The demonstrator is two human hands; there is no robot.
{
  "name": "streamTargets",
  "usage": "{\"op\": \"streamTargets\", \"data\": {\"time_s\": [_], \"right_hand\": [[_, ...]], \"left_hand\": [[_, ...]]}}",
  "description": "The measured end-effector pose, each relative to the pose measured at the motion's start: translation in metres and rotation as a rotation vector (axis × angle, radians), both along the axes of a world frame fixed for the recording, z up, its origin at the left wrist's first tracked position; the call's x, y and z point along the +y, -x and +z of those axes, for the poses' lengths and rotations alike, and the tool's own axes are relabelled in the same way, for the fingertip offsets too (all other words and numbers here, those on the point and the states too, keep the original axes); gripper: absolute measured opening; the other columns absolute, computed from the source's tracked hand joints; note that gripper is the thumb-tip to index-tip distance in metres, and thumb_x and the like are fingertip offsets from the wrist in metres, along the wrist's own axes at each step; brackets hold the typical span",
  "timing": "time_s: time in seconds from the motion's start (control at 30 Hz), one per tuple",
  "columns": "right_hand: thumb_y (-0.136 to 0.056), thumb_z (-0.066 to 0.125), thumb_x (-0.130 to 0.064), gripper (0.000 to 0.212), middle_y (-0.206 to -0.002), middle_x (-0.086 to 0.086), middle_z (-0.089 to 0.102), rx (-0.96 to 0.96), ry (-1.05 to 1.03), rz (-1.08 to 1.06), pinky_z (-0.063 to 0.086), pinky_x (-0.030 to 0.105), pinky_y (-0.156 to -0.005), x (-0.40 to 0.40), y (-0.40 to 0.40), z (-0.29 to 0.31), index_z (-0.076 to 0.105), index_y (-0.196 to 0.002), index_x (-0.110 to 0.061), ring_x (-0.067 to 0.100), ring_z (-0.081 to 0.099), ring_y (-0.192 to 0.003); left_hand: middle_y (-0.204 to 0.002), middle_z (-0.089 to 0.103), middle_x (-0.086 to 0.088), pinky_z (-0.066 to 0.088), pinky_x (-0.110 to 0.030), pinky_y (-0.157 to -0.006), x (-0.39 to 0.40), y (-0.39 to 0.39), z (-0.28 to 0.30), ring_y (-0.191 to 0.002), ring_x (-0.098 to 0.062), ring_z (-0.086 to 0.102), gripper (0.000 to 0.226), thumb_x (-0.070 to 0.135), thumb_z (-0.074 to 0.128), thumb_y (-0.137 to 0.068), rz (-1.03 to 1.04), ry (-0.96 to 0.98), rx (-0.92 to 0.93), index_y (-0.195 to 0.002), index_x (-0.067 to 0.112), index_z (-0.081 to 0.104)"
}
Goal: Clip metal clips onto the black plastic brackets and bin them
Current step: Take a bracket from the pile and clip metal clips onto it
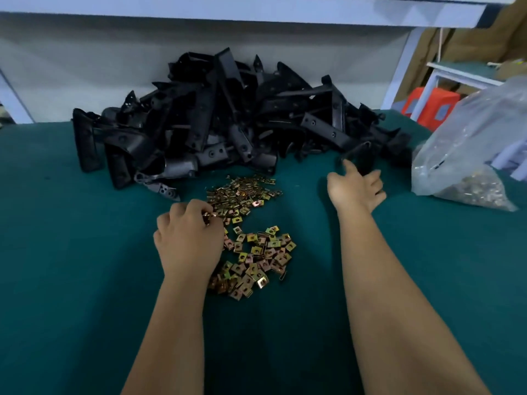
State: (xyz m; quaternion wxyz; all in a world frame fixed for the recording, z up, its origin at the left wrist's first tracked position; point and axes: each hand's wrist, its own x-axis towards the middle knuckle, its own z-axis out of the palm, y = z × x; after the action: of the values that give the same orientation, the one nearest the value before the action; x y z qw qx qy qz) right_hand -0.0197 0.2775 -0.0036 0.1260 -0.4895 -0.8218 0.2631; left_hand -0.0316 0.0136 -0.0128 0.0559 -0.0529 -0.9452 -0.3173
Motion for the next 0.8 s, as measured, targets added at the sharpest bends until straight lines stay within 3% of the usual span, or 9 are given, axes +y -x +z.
{"op": "streamTargets", "data": {"time_s": [0.13, 0.33, 0.4, 0.47, 0.57, 0.63, 0.7, 0.77, 0.8], "right_hand": [[-0.099, 0.03, -0.036, 0.052, -0.158, 0.008, 0.028, 0.049, 0.034, -0.096, 0.013, 0.046, -0.116, 0.001, 0.006, 0.005, 0.039, -0.149, -0.025, 0.028, 0.022, -0.144], [-0.098, 0.042, -0.018, 0.044, -0.153, -0.001, 0.04, 0.773, 0.132, -0.181, 0.036, 0.04, -0.111, -0.02, -0.013, -0.003, 0.055, -0.14, -0.018, 0.02, 0.045, -0.134], [-0.096, 0.045, -0.015, 0.043, -0.152, -0.004, 0.04, 0.908, 0.198, -0.164, 0.041, 0.039, -0.108, -0.037, -0.02, -0.004, 0.058, -0.137, -0.018, 0.019, 0.048, -0.132], [-0.096, 0.048, -0.015, 0.042, -0.154, -0.005, 0.038, 0.968, 0.24, -0.127, 0.043, 0.038, -0.107, -0.054, -0.025, -0.007, 0.058, -0.136, -0.02, 0.018, 0.051, -0.13], [-0.096, 0.051, -0.014, 0.043, -0.156, -0.008, 0.034, 1.023, 0.289, -0.053, 0.045, 0.022, -0.099, -0.081, -0.033, -0.01, 0.057, -0.138, -0.025, 0.009, 0.054, -0.122], [-0.098, 0.052, -0.014, 0.043, -0.154, -0.01, 0.034, 1.004, 0.228, 0.057, 0.044, 0.023, -0.103, -0.098, -0.039, -0.01, 0.054, -0.14, -0.024, 0.008, 0.054, -0.122], [-0.099, 0.053, -0.015, 0.042, -0.149, -0.014, 0.038, 0.978, 0.113, 0.206, 0.038, 0.014, -0.106, -0.114, -0.043, -0.009, 0.055, -0.14, -0.023, -0.009, 0.046, -0.124], [-0.099, 0.054, -0.016, 0.038, -0.14, -0.018, 0.044, 0.985, -0.012, 0.366, 0.029, 0.0, -0.1, -0.131, -0.047, -0.007, 0.06, -0.136, -0.022, -0.026, 0.036, -0.119], [-0.098, 0.055, -0.015, 0.035, -0.138, -0.015, 0.048, 0.99, -0.105, 0.443, 0.03, 0.001, -0.1, -0.138, -0.048, -0.005, 0.063, -0.133, -0.018, -0.023, 0.038, -0.119]], "left_hand": [[-0.134, 0.051, -0.008, 0.028, -0.045, -0.105, 0.0, 0.001, 0.001, -0.129, -0.036, 0.034, 0.029, 0.027, 0.05, -0.095, 0.012, -0.014, -0.001, -0.122, 0.025, 0.062], [-0.135, 0.049, -0.009, 0.025, -0.045, -0.108, 0.005, 0.001, 0.002, -0.13, -0.037, 0.034, 0.029, 0.031, 0.049, -0.096, 0.013, -0.034, -0.031, -0.122, 0.028, 0.062], [-0.135, 0.05, -0.008, 0.024, -0.046, -0.11, 0.007, 0.0, 0.002, -0.13, -0.036, 0.035, 0.029, 0.031, 0.049, -0.095, 0.008, -0.073, -0.043, -0.12, 0.03, 0.063], [-0.133, 0.052, -0.007, 0.024, -0.047, -0.11, 0.007, -0.002, 0.002, -0.13, -0.036, 0.036, 0.028, 0.031, 0.049, -0.095, -0.005, -0.106, -0.047, -0.119, 0.03, 0.064], [-0.129, 0.057, 0.0, 0.026, -0.043, -0.108, 0.003, -0.005, 0.001, -0.131, -0.032, 0.036, 0.026, 0.029, 0.048, -0.096, -0.016, -0.184, -0.013, -0.115, 0.03, 0.067], [-0.118, 0.057, 0.019, 0.026, -0.038, -0.106, 0.001, -0.01, 0.001, -0.133, -0.023, 0.032, 0.025, 0.025, 0.047, -0.097, -0.035, -0.356, 0.026, -0.104, 0.033, 0.07], [-0.103, 0.045, 0.035, 0.027, -0.033, -0.106, 0.001, -0.016, 0.005, -0.13, -0.013, 0.031, 0.028, 0.021, 0.049, -0.097, -0.063, -0.552, 0.072, -0.092, 0.039, 0.07], [-0.106, 0.05, 0.028, 0.032, -0.03, -0.108, 0.001, -0.021, 0.008, -0.129, -0.009, 0.037, 0.027, 0.021, 0.051, -0.098, -0.105, -0.655, 0.121, -0.093, 0.04, 0.069], [-0.112, 0.056, 0.021, 0.035, -0.027, -0.107, 0.002, -0.021, 0.009, -0.127, -0.008, 0.043, 0.023, 0.023, 0.052, -0.099, -0.133, -0.714, 0.115, -0.099, 0.038, 0.069]]}}
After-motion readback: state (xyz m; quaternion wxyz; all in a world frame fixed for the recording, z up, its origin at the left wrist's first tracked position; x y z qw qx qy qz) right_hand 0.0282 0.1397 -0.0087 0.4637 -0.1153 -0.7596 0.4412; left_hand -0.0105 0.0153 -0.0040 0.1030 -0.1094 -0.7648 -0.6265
